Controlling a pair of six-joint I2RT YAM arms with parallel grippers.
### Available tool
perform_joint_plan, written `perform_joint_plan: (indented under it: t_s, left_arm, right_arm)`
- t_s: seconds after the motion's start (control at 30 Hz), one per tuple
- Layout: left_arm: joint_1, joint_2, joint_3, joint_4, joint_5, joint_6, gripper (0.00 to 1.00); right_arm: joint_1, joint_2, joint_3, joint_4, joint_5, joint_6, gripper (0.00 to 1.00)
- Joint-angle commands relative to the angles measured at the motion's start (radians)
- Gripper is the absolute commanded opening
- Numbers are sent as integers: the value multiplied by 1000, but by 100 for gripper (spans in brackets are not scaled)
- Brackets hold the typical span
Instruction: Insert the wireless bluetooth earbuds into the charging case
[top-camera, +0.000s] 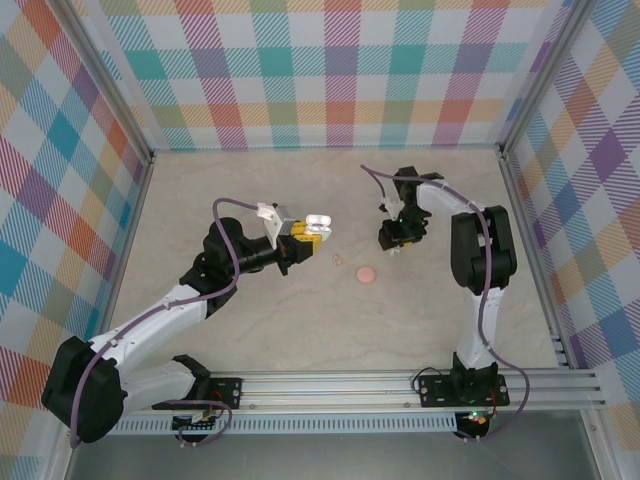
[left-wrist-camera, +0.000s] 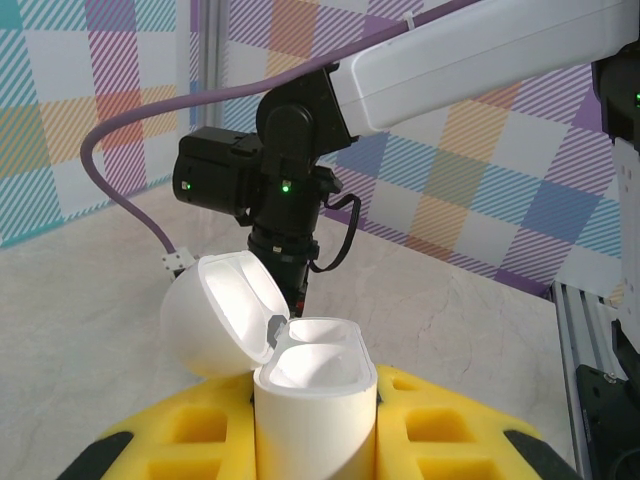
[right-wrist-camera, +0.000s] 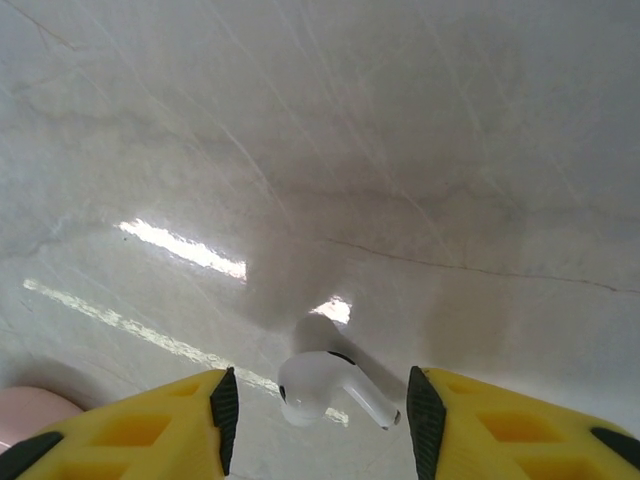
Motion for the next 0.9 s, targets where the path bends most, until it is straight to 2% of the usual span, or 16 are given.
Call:
perform_joint_plan:
  t_s: [0.0, 0.2, 0.53, 0.87]
  left_arm:
    - [7, -14, 25, 20, 8, -1, 0]
    - [7, -13, 29, 20, 11, 0, 0]
    - [7, -12, 31, 21, 14, 0, 0]
    - [6, -11, 32, 23, 12, -5, 0]
  right_arm:
    - [-3, -21, -47, -19, -37, -5, 53]
    - [-2, -23, -70, -24, -71, 3, 53]
    - [20, -112, -127, -22, -169, 18, 50]
    - [21, -128, -115, 23, 4, 137, 48]
